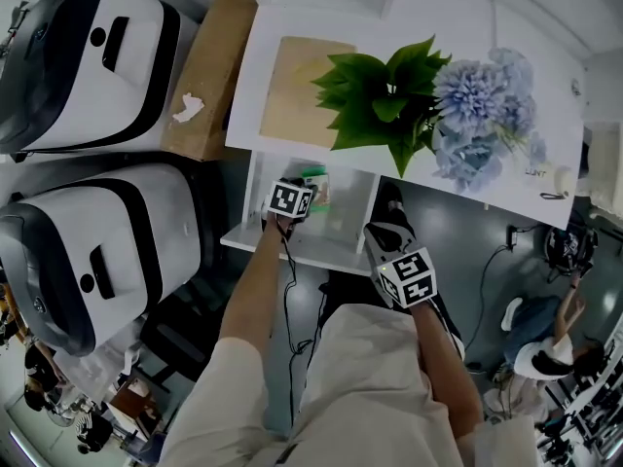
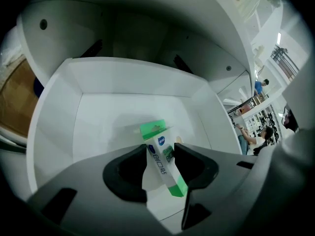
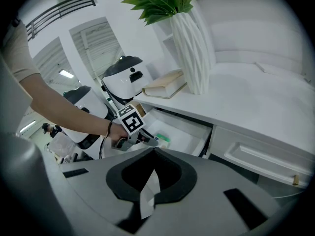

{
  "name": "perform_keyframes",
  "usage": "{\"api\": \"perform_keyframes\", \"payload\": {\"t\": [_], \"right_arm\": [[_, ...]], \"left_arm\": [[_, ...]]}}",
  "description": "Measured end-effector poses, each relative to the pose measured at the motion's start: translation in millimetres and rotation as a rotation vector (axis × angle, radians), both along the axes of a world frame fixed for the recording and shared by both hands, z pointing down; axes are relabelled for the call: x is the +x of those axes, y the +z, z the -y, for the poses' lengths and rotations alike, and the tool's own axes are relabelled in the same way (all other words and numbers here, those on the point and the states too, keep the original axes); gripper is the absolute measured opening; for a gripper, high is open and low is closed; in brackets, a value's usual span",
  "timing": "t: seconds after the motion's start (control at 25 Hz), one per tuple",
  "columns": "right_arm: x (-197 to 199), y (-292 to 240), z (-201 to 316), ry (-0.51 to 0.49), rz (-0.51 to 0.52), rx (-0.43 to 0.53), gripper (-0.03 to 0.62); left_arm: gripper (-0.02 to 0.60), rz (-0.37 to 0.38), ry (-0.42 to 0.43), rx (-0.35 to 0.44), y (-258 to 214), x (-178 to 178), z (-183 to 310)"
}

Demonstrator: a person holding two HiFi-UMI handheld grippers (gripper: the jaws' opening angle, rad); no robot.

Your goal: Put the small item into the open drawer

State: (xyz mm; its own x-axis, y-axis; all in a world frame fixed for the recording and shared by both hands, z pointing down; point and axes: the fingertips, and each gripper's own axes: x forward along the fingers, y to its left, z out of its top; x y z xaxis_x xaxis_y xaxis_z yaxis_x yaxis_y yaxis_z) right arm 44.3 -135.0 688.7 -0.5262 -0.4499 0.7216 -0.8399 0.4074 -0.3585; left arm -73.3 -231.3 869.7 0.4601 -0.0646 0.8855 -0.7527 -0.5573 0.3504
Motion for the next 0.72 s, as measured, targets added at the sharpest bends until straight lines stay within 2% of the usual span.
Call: {"api": "perform_keyframes", "payload": {"t": [0.24, 0.72], "right_arm": [[-11, -5, -7, -0.020, -0.004, 0.006, 0.025], [-35, -15, -17, -0.046, 0.000, 0.029, 0.025]], "left_arm": [[0.189, 0.071, 0.052, 0.044, -6, -12, -1], [0.189, -0.010, 0.005, 0.159, -69, -20, 0]]}}
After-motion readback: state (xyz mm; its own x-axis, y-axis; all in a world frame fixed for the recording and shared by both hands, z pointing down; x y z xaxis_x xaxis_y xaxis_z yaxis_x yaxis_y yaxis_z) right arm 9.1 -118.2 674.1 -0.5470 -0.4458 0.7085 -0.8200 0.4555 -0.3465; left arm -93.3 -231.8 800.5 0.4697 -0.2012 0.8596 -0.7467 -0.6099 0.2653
